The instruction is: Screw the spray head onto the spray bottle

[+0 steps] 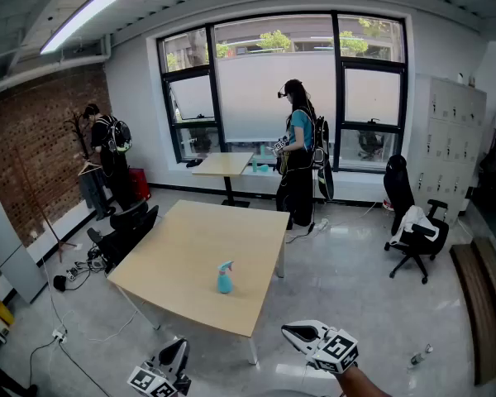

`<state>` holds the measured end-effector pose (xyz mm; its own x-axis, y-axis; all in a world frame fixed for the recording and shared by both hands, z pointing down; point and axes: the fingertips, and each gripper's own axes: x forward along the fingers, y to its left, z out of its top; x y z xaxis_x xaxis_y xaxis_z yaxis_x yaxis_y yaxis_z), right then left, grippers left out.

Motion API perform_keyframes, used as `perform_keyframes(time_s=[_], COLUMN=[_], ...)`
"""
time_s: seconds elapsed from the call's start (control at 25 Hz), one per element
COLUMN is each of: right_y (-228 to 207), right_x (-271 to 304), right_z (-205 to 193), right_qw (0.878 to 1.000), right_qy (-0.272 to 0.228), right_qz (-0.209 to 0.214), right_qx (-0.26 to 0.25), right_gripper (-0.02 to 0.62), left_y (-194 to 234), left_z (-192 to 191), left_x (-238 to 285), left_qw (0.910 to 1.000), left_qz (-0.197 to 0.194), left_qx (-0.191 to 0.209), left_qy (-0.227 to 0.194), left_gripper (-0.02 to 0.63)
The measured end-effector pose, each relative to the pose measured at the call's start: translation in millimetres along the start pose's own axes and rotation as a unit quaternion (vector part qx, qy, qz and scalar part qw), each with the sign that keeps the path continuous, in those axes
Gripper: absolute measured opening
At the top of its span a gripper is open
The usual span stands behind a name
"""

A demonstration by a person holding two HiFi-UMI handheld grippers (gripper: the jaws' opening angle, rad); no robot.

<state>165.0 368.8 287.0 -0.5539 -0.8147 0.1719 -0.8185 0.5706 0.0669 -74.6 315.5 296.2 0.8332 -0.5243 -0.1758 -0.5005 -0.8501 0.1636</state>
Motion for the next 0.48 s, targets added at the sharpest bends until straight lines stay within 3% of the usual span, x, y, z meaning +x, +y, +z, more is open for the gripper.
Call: perform_keyframes(time_s=[0.48], right_y=[12.4], right_x=[4.3], right_z=[-15.8], right_qw=[1.0], right_qy=[0.002], right_qz=[0.016], right_qx=[0.016], right_gripper=[0.006], left_y=[-1.0], left_z=[-7.6], left_x=[-13.7], left_qw=[0.9999], left_qz=[0.003], left_qx=[-0.007], left_qy=[0.008], left_gripper=[0.006])
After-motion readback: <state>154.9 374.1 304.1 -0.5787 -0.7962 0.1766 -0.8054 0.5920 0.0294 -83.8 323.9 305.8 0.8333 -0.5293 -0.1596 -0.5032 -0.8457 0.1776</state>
